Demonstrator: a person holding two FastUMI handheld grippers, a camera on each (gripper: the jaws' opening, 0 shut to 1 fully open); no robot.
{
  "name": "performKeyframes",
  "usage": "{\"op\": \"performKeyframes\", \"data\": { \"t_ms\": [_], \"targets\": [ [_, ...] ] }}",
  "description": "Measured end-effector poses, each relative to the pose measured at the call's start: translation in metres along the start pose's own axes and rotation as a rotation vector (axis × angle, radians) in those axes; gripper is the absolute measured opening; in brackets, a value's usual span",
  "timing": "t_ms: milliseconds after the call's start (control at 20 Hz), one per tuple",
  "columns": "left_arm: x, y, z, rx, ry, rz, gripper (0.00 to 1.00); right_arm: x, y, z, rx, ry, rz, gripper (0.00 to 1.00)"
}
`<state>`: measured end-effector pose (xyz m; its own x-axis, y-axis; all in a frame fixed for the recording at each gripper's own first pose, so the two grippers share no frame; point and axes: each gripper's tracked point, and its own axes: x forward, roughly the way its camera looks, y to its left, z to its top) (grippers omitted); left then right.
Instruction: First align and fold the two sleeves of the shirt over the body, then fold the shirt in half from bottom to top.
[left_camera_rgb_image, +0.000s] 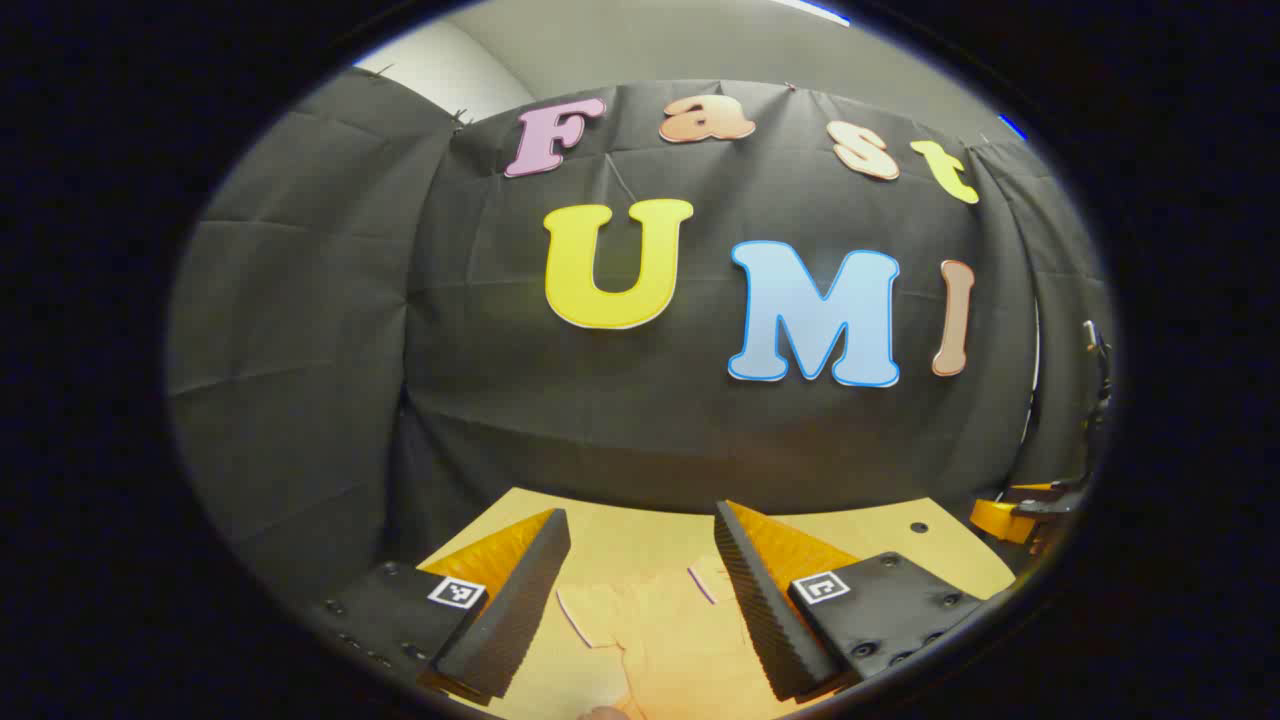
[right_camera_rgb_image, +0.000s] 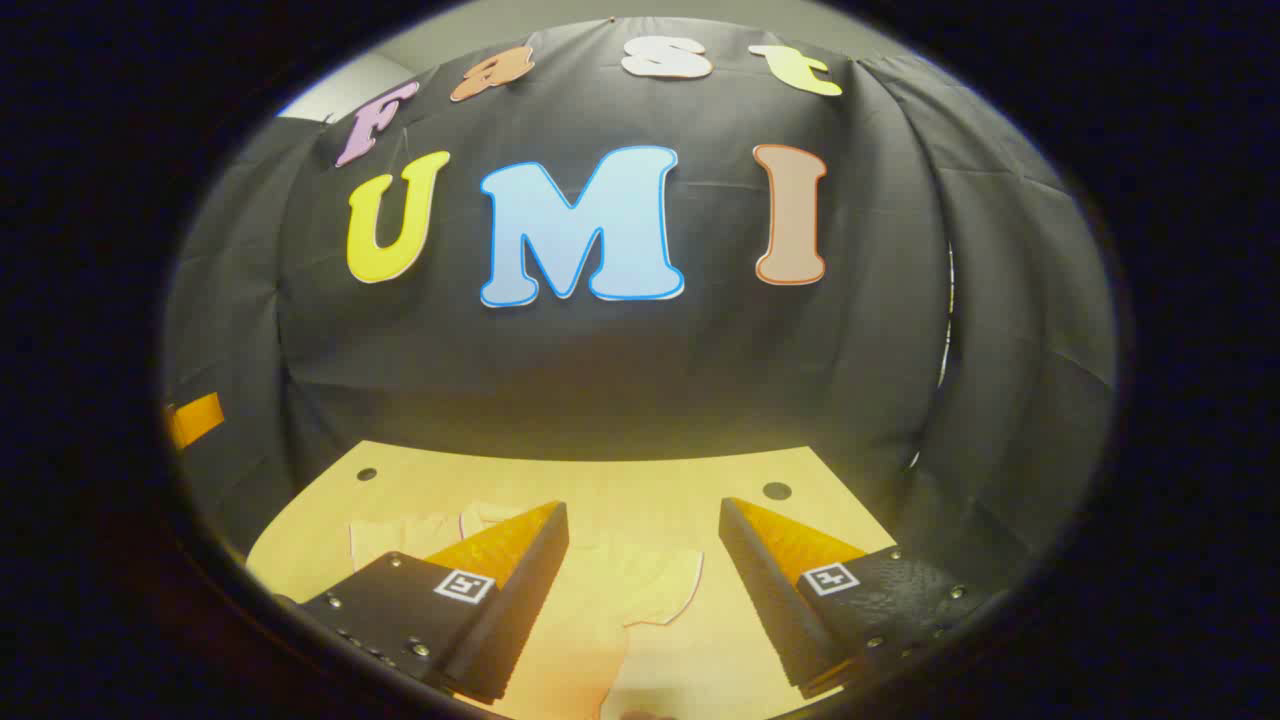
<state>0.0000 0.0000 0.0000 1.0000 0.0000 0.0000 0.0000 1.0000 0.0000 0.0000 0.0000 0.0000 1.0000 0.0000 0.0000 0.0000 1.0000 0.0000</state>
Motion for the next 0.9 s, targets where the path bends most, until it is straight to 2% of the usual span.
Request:
{"op": "performKeyframes", "data": {
  "t_ms": [700, 900],
  "targets": [
    [0.004, 0.003, -0.002, 0.024, 0.007, 0.045, 0.94, 0.036, 0.005, -0.026, 0.021, 0.072, 0.043, 0.96],
    [0.004, 0.002, -0.004, 0.022, 0.016, 0.051, 0.95, 0.059, -0.004, -0.051, 0.024, 0.150, 0.023, 0.96]
  ]
}}
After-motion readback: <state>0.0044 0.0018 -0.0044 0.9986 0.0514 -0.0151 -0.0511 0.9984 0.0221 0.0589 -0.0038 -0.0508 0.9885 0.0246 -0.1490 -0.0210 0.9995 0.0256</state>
